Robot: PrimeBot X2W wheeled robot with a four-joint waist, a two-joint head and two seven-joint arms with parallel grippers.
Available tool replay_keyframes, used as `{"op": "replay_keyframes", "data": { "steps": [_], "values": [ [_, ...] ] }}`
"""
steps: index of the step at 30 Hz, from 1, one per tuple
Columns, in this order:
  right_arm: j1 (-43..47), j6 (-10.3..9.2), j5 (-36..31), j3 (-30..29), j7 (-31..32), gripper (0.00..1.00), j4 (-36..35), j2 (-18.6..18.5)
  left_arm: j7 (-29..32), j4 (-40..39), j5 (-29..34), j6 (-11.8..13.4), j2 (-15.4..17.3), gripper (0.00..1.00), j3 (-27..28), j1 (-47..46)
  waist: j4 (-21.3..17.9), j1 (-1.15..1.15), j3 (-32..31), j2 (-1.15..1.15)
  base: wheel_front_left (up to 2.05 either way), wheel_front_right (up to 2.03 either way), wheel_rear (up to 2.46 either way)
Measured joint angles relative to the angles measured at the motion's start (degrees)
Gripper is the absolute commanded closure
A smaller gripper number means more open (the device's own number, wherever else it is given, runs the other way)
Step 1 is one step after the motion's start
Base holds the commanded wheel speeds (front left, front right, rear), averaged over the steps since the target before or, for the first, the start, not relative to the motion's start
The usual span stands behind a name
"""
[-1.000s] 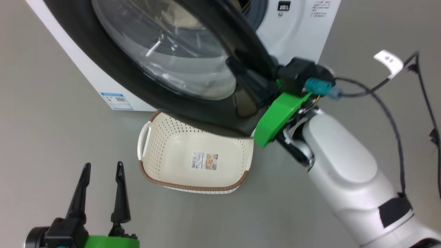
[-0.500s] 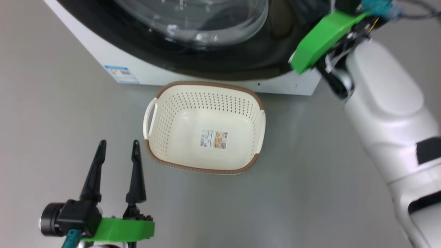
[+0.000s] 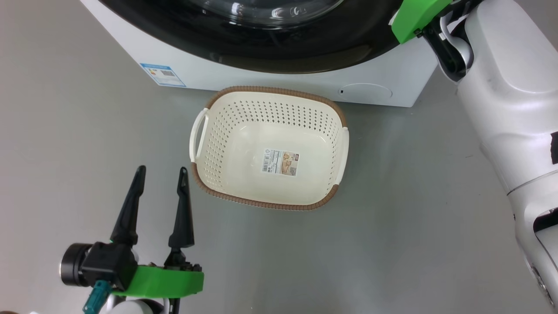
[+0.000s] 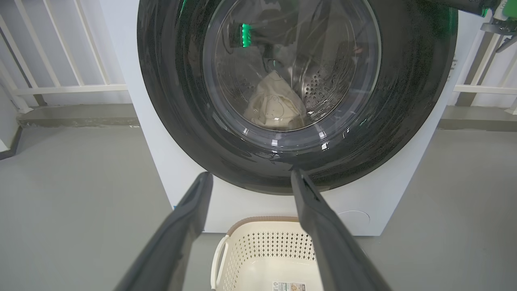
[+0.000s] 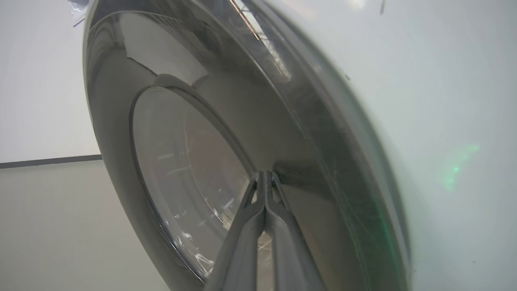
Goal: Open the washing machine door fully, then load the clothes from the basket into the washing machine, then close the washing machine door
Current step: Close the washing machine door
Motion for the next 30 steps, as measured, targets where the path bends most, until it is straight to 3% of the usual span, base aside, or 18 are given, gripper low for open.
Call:
{"op": "replay_keyframes", "data": {
  "steps": [11, 19, 27, 29, 30],
  "values": [
    [1.4, -0.11, 4.4, 5.9, -0.7, 1.00, -2.2, -0.8, -0.2, 1.2, 0.6, -1.5, -1.0, 0.00, 1.4, -0.2, -0.9, 0.00, -1.6, 0.00, 0.00, 0.00, 0.00],
    [13.9, -0.11, 7.1, 6.0, -0.9, 1.00, -13.3, -2.0, -0.2, 2.1, 1.2, -2.4, -1.0, 0.00, 2.5, 0.1, -2.4, 0.00, -4.4, 0.00, 0.00, 0.00, 0.00],
    [28.5, -0.12, 6.7, 1.4, -0.9, 1.00, -21.7, -3.4, -0.2, 3.3, 1.1, -2.9, -1.0, 0.00, 2.9, 2.8, -4.0, 0.00, -8.7, 0.00, 0.00, 0.00, 0.00],
    [31.5, -0.12, 6.3, -0.1, -0.9, 0.07, -22.9, -3.3, -0.2, 3.4, 1.1, -2.9, -0.9, 0.00, 3.1, 3.6, -4.4, 0.00, -9.7, 0.00, 0.00, 0.00, 0.00],
    [33.0, -0.14, 5.9, -0.9, -0.8, 0.00, -23.5, -3.3, -0.2, 3.4, 1.1, -2.9, -0.9, 0.00, 3.2, 4.0, -4.6, 0.00, -10.2, 0.00, 0.00, 0.00, 0.00]
  ]
}}
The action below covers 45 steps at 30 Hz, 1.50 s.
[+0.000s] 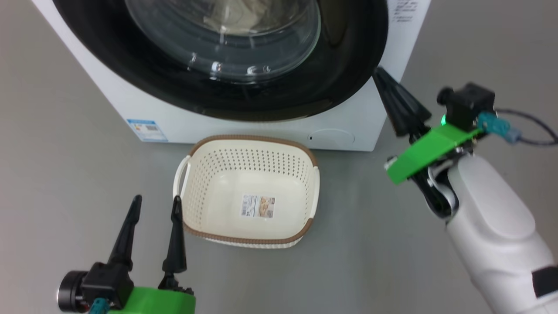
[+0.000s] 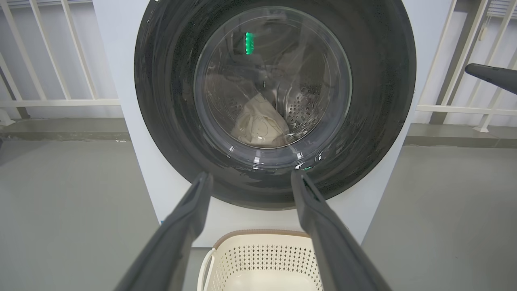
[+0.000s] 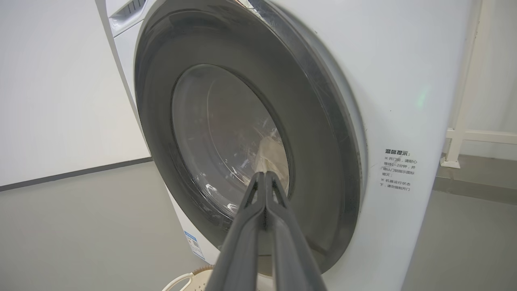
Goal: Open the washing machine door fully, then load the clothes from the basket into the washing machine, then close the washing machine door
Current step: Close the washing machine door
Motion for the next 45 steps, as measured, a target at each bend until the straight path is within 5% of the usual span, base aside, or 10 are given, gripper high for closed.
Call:
{"op": "replay_keyframes", "data": {
  "steps": [21, 32, 45],
  "values": [
    [31.4, -0.13, -13.5, -19.3, 7.7, 0.00, -21.4, 5.7, 1.4, 0.6, -0.1, -0.1, 2.8, 0.00, -0.4, 5.4, -6.2, 0.00, -8.5, 0.00, 0.00, 0.00, 0.00],
    [43.6, -0.13, -16.6, -22.9, 12.6, 0.00, -32.4, 8.9, 2.4, -0.4, -0.3, 0.0, 3.6, 0.00, -0.5, 8.1, -9.0, 0.00, -11.8, 0.00, 0.00, 0.00, 0.00],
    [47.9, -0.13, -17.5, -25.0, 15.1, 0.00, -37.0, 10.1, 3.2, -1.6, -1.2, 0.6, 4.0, 0.00, -0.5, 9.7, -10.2, 0.00, -12.8, 0.00, 0.00, 0.00, 0.00]
  ]
}}
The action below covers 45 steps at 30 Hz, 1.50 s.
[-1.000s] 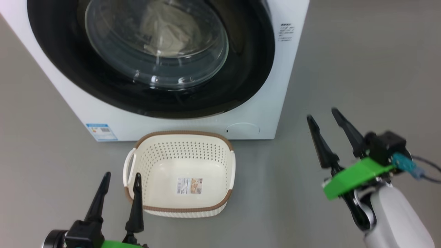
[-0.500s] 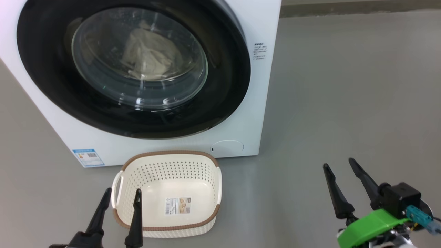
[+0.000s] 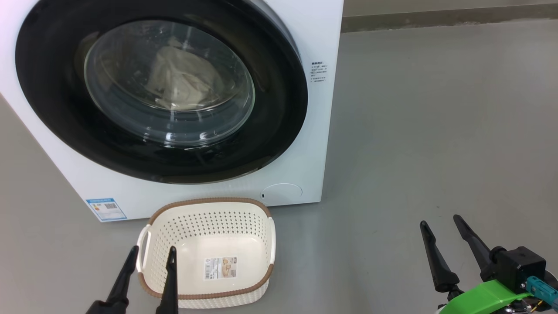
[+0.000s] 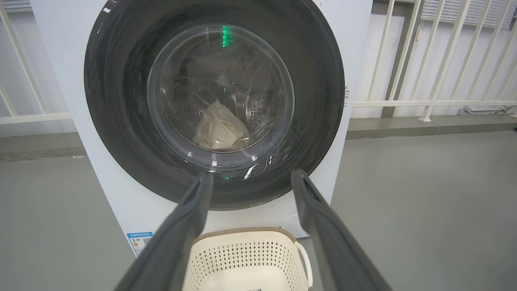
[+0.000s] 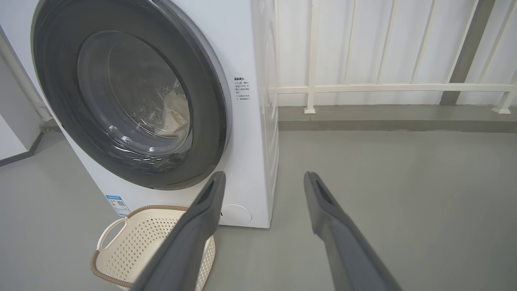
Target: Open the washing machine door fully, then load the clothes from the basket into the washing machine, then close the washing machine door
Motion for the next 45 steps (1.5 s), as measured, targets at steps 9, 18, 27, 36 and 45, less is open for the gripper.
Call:
{"op": "replay_keyframes", "data": {
  "steps": [9, 18, 27, 36, 45],
  "values": [
    [0.1, 0.00, 0.0, -0.5, 0.0, 0.00, -0.4, 0.3, 0.3, -0.4, -0.1, 0.5, 0.5, 0.00, 0.0, 0.2, -0.1, 0.00, 0.2, 0.00, 0.00, 0.00, 0.00],
    [1.1, 0.00, -0.5, -1.2, 0.1, 0.00, -0.7, 0.5, 0.3, -0.6, -0.2, 1.0, 0.6, 0.00, -0.1, 0.2, 0.3, 0.00, 0.4, 0.00, 0.00, 0.00, 0.00],
    [1.1, 0.00, -0.5, -1.2, 0.4, 0.00, -0.7, 0.5, 0.2, -0.6, -0.5, 1.2, 0.6, 0.00, -0.4, 0.2, 0.7, 0.00, 0.3, 0.00, 0.00, 0.00, 0.00],
    [1.3, 0.00, -0.5, -1.2, 0.6, 1.00, 2.7, 0.9, 0.4, 2.4, -0.5, 1.5, -0.2, 1.00, -0.9, 0.8, 0.7, 0.00, 0.4, 0.00, 0.00, 0.00, 0.00],
    [1.5, 0.00, 4.9, -1.1, 0.6, 1.00, 4.5, 0.9, 1.2, 3.6, -5.6, 1.0, -0.5, 1.00, -0.6, 1.4, 0.6, 0.02, 0.3, 0.00, 0.00, 0.00, 0.00]
  ]
}}
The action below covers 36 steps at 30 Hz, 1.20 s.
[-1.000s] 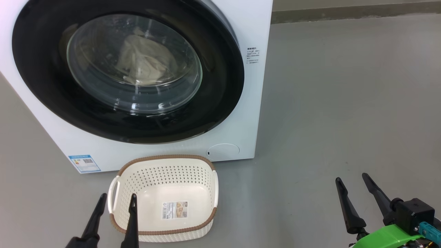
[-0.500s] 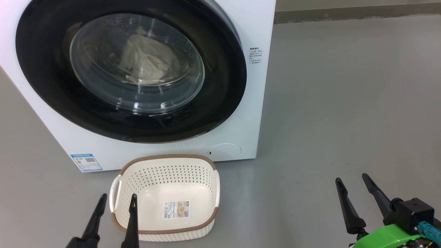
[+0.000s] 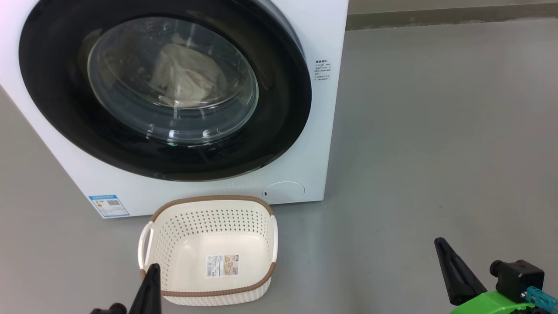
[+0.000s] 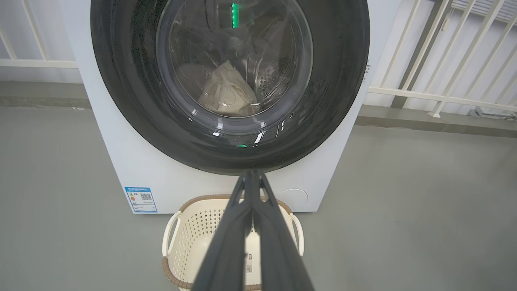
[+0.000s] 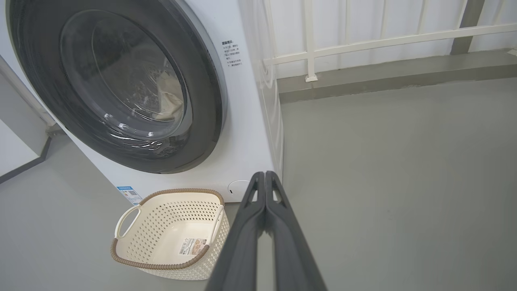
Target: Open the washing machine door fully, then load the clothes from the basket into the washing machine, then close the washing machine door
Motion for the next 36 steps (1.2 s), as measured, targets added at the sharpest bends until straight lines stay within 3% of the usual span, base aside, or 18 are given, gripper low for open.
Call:
{"op": "replay_keyframes", "data": {
  "steps": [36],
  "values": [
    [-2.1, 0.00, 24.6, 0.1, 0.5, 1.00, 5.6, -0.8, 4.0, 4.2, -23.6, -3.5, -0.4, 1.00, 3.9, -2.7, -0.5, -0.01, 0.3, 0.00, 0.00, 0.00, 0.00]
  ]
}}
